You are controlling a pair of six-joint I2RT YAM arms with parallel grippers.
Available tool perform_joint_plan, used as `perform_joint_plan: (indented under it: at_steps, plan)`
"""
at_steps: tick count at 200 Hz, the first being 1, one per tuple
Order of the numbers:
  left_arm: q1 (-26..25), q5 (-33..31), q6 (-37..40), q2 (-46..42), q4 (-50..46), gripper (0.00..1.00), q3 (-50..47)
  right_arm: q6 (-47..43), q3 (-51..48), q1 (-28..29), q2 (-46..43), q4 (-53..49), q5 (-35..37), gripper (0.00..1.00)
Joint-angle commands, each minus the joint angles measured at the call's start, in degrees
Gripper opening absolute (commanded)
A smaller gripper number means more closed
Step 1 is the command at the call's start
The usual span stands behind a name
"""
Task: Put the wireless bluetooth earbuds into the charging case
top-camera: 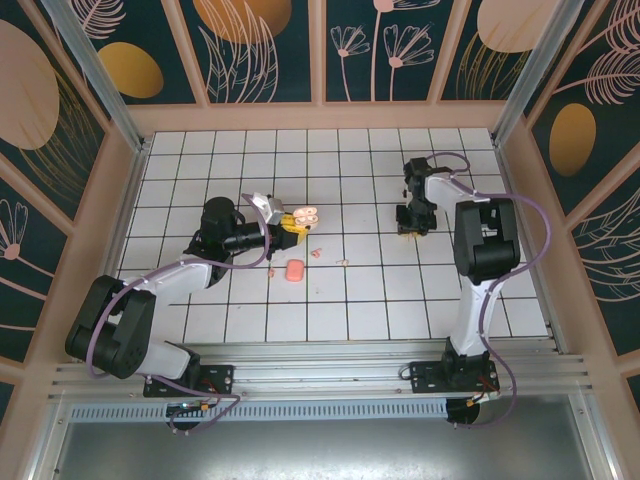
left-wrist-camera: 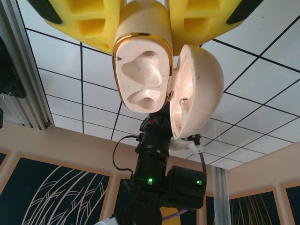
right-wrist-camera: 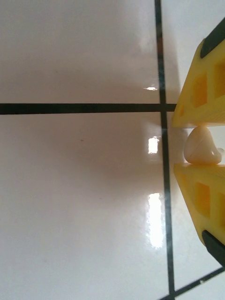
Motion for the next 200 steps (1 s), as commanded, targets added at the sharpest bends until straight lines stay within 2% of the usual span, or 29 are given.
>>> perform_joint_plan:
  at_steps: [1,40,99,131,165,200]
  plan:
    - [-0.2,-0.5,-0.7,-0.7,2.9,0.14,0.3,3.1,-1.9,0.4,-6.7,3.5,-3.6,0.25]
    - [-0.5,-2.6,-1.5,-0.2,7.7,0.14,-0.1,8.8,-5.7,3.6,-17.1,11.8,-8.9,0.25]
    - [-2.1,-5.7,-1.3,0.8,17.0,0.14,-1.5,14.7,-9.7,15.0,-32.2,30.0,-10.3,0.25]
    - [-2.8,-8.7,0.5,0.3,17.9,0.14,-2.0,15.8,-13.3,19.4,-38.4,39.0,-10.7,0.25]
    - [-2.9,-9.7,1.6,-0.1,17.2,0.14,-1.7,17.2,-16.1,23.4,-41.6,44.4,-9.9,0.25]
    - [-3.1,-9.3,1.1,0.0,17.2,0.14,-1.4,17.3,-16.0,26.7,-40.9,46.1,-9.0,0.25]
